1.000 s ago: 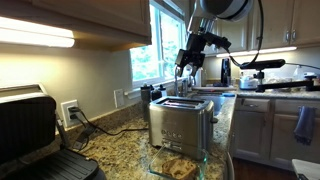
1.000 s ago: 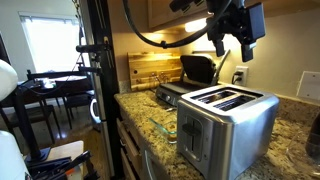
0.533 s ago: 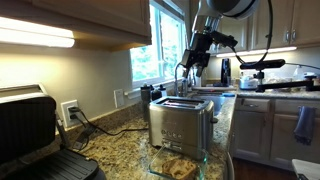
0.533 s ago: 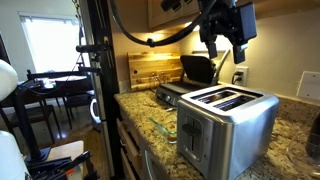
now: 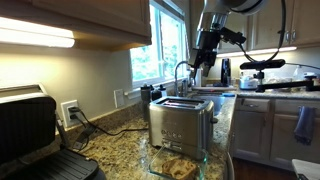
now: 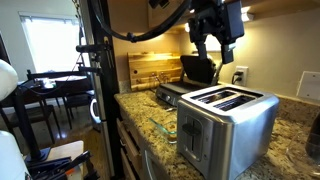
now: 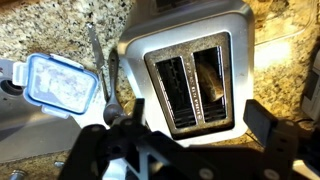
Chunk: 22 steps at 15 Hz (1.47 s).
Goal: Put the slice of bread in the toaster then push down the lever
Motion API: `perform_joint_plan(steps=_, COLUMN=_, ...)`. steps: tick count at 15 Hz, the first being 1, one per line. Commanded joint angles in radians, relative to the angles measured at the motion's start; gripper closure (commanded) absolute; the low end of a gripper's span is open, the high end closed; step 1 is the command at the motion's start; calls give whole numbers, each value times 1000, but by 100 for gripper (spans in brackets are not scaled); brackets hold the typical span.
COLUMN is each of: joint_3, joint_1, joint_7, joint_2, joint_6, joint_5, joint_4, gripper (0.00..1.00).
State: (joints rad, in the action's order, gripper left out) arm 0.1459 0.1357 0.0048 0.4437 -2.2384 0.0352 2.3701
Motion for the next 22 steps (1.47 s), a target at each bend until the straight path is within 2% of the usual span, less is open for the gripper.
perform_joint_plan(steps=1, joint_3=-19, joint_1=18, joint_7=-1, joint_2=86, joint_6=37, joint_5=34, joint_4=70, gripper=0)
perform_joint_plan(steps=11, joint_3=-23, joint_1=22, joint_7=0, joint_2=130, joint_6=81, joint_5=60, joint_4=112, gripper=0)
perform_joint_plan(steps=22, joint_3=-26, joint_1=31, joint_7=11, joint_2=95, joint_6=77, joint_5=89, joint_4=113, gripper=0)
